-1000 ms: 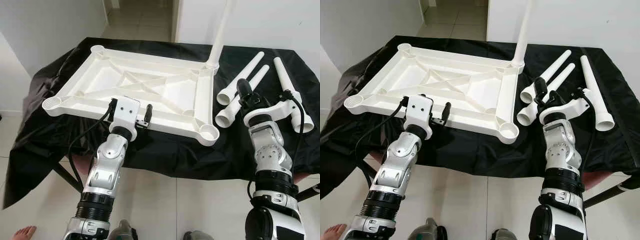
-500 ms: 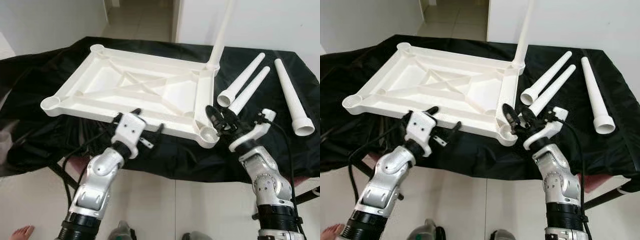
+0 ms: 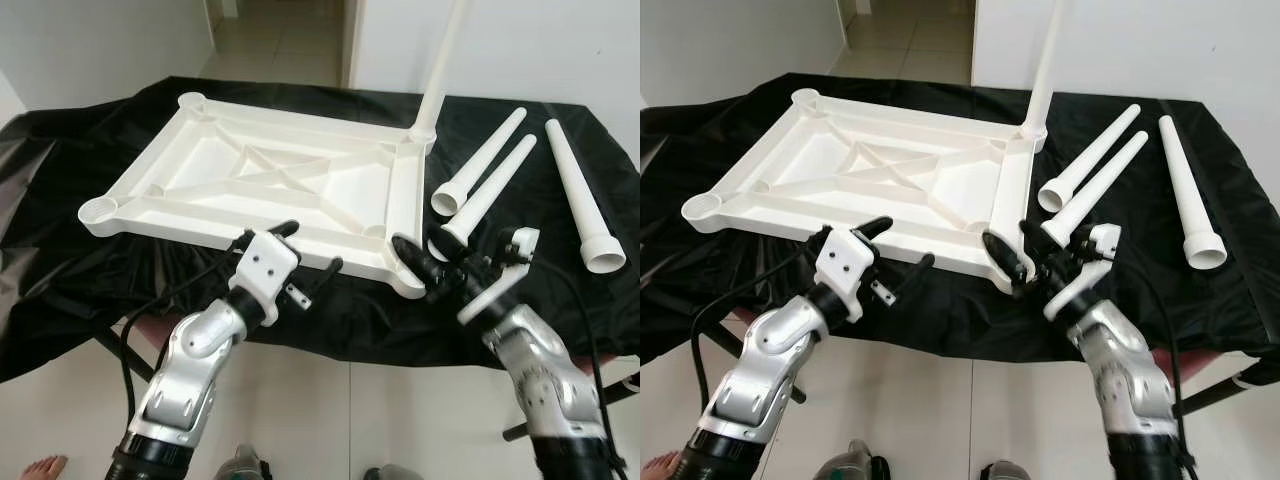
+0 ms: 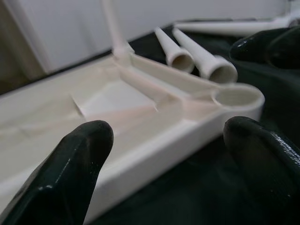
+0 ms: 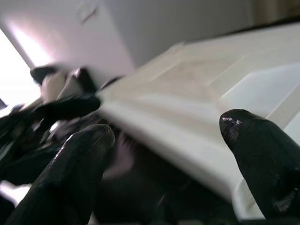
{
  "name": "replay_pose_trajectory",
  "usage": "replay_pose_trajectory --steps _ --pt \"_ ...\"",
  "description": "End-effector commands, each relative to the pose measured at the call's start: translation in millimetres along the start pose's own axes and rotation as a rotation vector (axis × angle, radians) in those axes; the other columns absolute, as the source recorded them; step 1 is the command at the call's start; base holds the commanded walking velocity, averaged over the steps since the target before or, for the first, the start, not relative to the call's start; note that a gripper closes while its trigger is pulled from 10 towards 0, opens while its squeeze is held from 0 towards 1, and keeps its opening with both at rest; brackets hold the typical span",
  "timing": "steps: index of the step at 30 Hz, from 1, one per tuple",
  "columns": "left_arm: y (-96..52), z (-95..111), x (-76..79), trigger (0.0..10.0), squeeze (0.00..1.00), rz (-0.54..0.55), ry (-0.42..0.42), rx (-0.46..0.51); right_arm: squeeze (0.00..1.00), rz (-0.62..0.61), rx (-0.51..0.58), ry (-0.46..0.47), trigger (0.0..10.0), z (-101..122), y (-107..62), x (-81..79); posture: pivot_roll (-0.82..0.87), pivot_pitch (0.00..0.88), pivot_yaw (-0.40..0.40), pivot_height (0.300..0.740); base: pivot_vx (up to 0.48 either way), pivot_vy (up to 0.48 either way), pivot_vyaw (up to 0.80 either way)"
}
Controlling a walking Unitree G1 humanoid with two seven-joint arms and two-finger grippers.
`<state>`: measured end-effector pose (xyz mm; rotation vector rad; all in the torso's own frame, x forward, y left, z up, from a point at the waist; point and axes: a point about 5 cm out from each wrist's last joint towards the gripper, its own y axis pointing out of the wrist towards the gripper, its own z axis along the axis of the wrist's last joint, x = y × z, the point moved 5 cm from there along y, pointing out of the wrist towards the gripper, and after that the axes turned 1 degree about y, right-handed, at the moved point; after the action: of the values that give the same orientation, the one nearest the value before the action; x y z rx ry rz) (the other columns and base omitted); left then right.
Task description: Building children table
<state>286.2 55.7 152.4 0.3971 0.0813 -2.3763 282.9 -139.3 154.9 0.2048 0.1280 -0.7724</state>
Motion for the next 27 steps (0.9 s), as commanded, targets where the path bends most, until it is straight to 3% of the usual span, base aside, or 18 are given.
replay_pose_trajectory --steps 1,3,4,27 --pt "-3.8 -6.1 12.3 10.0 0.00 -0.089 -0.016 -0.031 0.00 0.119 -0.079 -0.021 10.0 -10.7 -3.8 -17.5 0.00 0.000 0.000 0.740 0.000 0.000 0.00" --pt "-7.3 -10.2 18.8 10.0 0.00 -0.136 -0.019 -0.049 0.00 0.175 -0.132 -0.031 10.0 -19.0 -9.4 -24.5 0.00 0.000 0.000 0.740 0.000 0.000 0.00" --pt "-9.6 -12.6 23.1 10.0 0.00 -0.166 -0.020 -0.060 0.00 0.209 -0.166 -0.036 10.0 -24.1 -13.2 -28.7 0.00 0.079 0.057 0.740 0.000 0.000 0.00" --pt "-9.6 -12.6 23.1 10.0 0.00 -0.166 -0.020 -0.060 0.00 0.209 -0.166 -0.036 10.0 -24.1 -13.2 -28.7 0.00 0.079 0.057 0.740 0.000 0.000 0.00"
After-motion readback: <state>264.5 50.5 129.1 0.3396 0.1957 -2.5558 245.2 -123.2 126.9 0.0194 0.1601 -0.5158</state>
